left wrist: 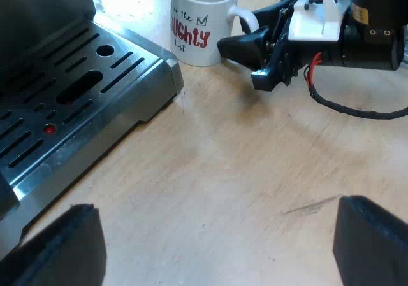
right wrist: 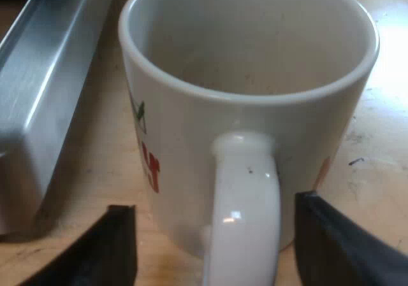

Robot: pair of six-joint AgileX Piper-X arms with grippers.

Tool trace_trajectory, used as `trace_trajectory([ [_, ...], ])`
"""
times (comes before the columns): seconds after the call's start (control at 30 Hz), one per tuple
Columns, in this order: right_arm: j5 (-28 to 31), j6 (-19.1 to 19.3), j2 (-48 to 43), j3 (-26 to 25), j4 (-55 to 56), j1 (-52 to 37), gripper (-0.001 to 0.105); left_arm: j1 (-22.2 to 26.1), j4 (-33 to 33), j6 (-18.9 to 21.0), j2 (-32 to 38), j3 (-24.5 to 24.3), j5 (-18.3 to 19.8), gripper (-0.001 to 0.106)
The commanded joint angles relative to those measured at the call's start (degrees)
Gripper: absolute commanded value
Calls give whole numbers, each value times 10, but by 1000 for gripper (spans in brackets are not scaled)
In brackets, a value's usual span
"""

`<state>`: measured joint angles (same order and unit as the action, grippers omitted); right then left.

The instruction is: Remove mug from coffee machine

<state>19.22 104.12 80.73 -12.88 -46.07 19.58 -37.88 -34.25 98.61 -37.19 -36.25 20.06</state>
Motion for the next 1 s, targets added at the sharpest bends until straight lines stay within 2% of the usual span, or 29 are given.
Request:
trace_trajectory([
  [0.03, 2, -3, 0, -1, 11, -2, 62, -2, 4, 6, 0, -2, -5, 79],
  [0.3, 2, -10, -9, -1, 26, 0, 62, -2, 35, 6, 0, -2, -15, 79],
  [0.6, 2, -15, -96, -1, 202, 0, 62, -2, 50, 6, -1, -1, -29, 79],
  [0.67, -2, -30, -115, -1, 238, 0, 62, -2, 50, 6, -2, -1, -34, 79],
  [0.77, -2, -80, -141, -1, 316, 0, 62, -2, 50, 6, -2, -1, -40, 79],
  [0.87, -3, -114, -152, -1, 368, 0, 62, -2, 50, 6, -2, -1, -40, 79],
  [1.0, -39, -118, -152, -1, 403, 0, 62, -2, 50, 6, -2, -1, -40, 79],
])
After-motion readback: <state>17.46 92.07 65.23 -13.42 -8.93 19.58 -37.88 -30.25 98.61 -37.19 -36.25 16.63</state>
